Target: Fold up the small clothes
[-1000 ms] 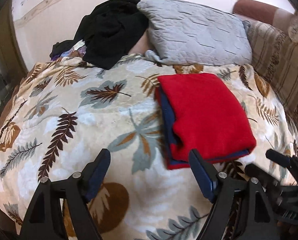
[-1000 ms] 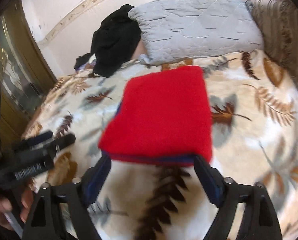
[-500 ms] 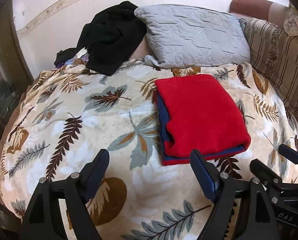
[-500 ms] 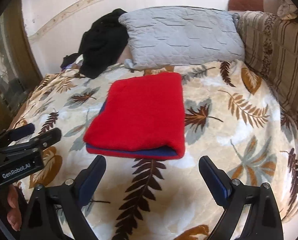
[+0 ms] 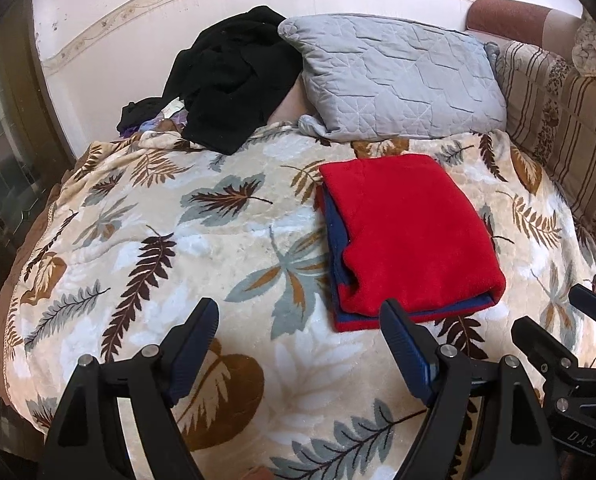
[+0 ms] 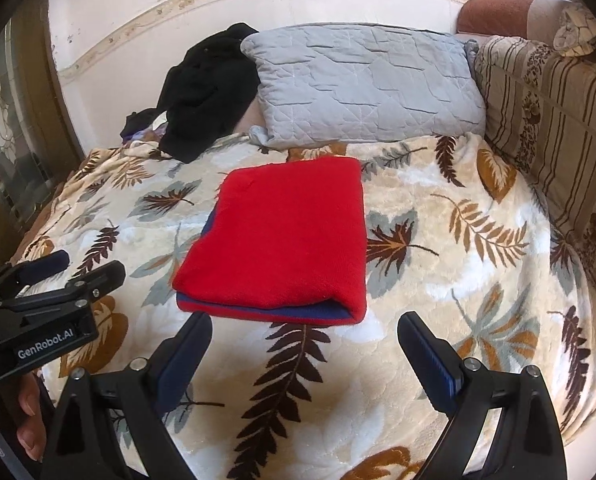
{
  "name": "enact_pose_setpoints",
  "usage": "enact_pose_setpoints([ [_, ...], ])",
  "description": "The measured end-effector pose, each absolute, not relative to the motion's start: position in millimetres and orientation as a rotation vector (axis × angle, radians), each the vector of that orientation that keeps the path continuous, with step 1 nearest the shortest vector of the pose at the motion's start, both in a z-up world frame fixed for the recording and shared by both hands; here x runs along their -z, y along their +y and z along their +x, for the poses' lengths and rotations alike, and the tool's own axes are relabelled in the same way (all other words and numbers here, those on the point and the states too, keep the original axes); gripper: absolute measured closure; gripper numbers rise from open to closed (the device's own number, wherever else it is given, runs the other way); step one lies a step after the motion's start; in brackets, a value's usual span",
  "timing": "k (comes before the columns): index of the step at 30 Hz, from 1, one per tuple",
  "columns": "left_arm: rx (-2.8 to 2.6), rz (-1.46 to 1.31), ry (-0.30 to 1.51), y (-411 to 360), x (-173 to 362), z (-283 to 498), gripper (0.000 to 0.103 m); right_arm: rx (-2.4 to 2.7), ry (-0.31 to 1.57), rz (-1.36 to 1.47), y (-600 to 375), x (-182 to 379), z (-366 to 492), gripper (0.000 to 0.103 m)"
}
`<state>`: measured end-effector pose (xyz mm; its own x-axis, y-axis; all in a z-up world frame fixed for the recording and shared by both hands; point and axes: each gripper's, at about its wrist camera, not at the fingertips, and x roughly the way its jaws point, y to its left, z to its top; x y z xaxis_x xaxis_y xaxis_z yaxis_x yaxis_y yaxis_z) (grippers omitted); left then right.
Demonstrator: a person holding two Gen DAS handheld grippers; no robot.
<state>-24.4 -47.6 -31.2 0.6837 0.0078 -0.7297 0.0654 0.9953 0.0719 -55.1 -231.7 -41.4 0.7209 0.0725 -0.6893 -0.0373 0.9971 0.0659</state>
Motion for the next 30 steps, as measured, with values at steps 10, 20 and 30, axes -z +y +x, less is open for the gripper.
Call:
enact_pose_setpoints([
  [10, 0.052, 0.06, 0.833, -45.8, 31.0, -22.6, 0.02, 0.007, 0.798, 0.029, -236.7, 40.6, -49.9, 0.007],
  [20, 0.05, 0.073, 0.844, -52.1, 34.5, -19.3, 0.019, 0.036, 0.806, 0.044, -247.1, 38.6, -42.1, 0.007],
  [30, 0.037, 0.089, 0.835, -57.4, 35.4, -16.9, 0.019, 0.037, 0.816, 0.032, -246.4, 42.1, -36.7, 0.007],
])
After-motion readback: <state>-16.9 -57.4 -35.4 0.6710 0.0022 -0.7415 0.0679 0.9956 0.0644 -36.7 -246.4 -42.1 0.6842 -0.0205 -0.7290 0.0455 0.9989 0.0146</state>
